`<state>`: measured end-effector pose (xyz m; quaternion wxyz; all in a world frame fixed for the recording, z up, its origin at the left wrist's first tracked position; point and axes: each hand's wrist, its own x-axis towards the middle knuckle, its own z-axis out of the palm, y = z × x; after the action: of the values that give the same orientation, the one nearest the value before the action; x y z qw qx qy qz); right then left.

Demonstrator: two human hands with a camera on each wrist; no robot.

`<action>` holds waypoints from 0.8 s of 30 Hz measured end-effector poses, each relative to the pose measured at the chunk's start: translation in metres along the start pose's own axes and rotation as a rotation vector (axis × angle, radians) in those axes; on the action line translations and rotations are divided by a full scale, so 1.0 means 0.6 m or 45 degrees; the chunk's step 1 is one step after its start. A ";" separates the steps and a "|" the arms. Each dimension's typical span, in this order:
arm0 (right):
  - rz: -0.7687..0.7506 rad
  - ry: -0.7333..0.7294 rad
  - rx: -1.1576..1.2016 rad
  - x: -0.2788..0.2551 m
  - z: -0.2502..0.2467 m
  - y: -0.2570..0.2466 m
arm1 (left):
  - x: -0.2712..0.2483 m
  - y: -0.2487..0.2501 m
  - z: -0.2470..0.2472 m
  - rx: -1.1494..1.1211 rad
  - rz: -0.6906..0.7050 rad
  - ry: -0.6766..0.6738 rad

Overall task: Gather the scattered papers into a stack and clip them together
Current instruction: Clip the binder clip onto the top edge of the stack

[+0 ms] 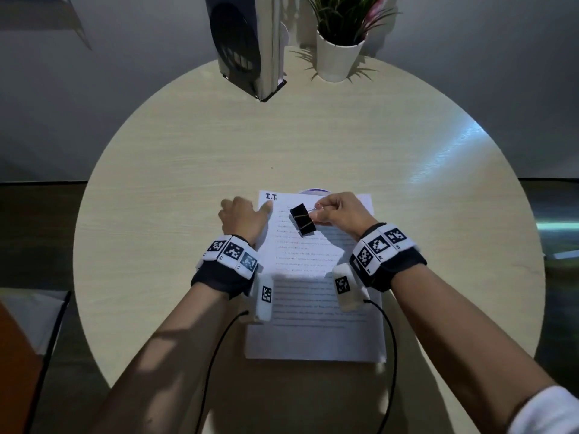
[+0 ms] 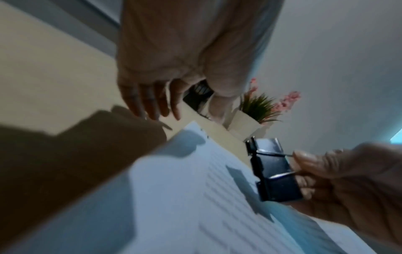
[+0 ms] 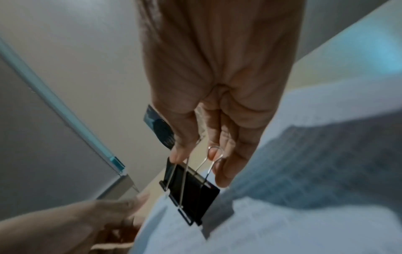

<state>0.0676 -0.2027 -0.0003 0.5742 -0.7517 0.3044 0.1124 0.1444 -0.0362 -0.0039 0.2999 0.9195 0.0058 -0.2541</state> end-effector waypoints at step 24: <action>-0.587 -0.155 -1.213 0.071 -0.014 -0.112 | 0.018 -0.016 0.045 -0.756 0.118 0.089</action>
<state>0.1390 -0.2143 0.0337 0.1956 -0.9687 0.0126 0.1523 0.1400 -0.0448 -0.0330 0.5665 0.7991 0.0483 -0.1954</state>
